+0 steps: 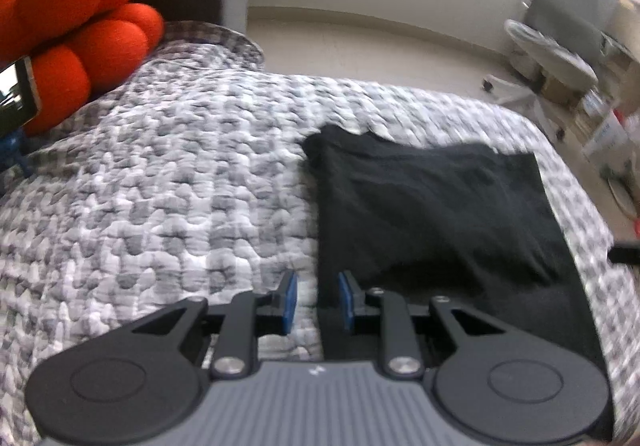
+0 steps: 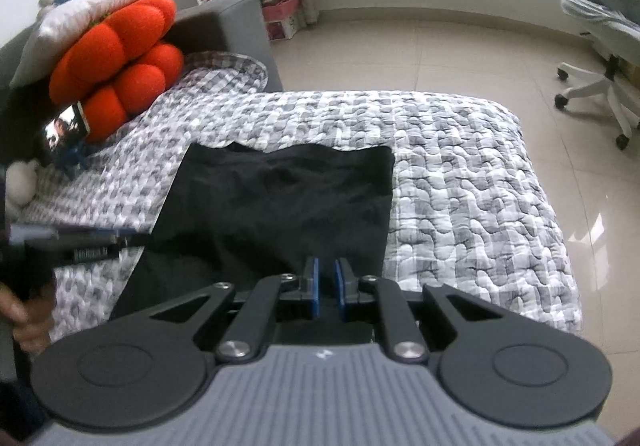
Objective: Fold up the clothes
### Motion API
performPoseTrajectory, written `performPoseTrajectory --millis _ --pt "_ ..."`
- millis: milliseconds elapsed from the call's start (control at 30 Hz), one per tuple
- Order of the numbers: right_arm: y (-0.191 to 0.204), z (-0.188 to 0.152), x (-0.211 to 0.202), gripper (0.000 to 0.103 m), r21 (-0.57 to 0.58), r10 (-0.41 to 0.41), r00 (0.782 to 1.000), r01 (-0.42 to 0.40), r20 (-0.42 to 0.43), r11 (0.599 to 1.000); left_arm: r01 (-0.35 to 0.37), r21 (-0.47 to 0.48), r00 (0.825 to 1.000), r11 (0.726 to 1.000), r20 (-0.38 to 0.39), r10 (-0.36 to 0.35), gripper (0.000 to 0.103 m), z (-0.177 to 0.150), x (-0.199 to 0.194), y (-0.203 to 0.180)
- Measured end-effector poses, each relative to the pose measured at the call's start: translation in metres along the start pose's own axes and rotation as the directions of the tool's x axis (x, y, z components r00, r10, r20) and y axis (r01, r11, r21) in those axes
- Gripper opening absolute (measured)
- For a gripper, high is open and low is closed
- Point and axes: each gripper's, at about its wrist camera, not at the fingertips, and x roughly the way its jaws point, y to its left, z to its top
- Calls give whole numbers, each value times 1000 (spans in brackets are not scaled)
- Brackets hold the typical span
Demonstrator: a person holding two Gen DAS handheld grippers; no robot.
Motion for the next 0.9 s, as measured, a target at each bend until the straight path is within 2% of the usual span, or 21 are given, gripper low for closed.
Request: performPoseTrajectory --millis 133,233,367,500,600,633,667,700,733,767,900 --pt "7 -9 -7 15 -52 27 1000 -26 3 998 17 8 999 1000 41 -18 23 -1 -16 3" --pt "19 -17 -16 15 -129 59 998 -58 7 990 40 5 999 999 16 -40 23 -4 -16 5" --pt "39 -30 -22 15 -275 130 991 -128 -11 953 97 6 995 995 -5 -97 23 -4 -18 2" --pt "58 -45 -17 15 -422 176 982 -187 -65 887 120 39 993 992 4 -121 24 -7 -22 -4" --pt "74 -58 -14 15 -499 208 972 -234 -109 834 128 35 991 991 -31 -127 24 -10 -16 -7" --pt "81 -64 -13 16 -537 217 968 -251 -127 805 132 35 991 991 -40 -131 24 -10 -15 -8" --pt "88 -69 -13 18 -570 226 964 -265 -140 778 136 37 990 990 -45 -135 24 -11 -14 -9" --pt "94 -75 -13 26 -600 235 960 -278 -151 750 139 40 989 990 -49 -137 24 -12 -13 -10" --pt "100 -80 -13 39 -630 244 956 -291 -163 720 139 42 989 989 -54 -137 24 -12 -12 -11" --pt "104 -85 -13 42 -650 251 953 -301 -172 697 138 42 989 989 -59 -136 24 -13 -10 -12" --pt "117 -103 -16 42 -722 263 941 -334 -214 606 130 35 989 991 -71 -128 24 -13 -8 -10"
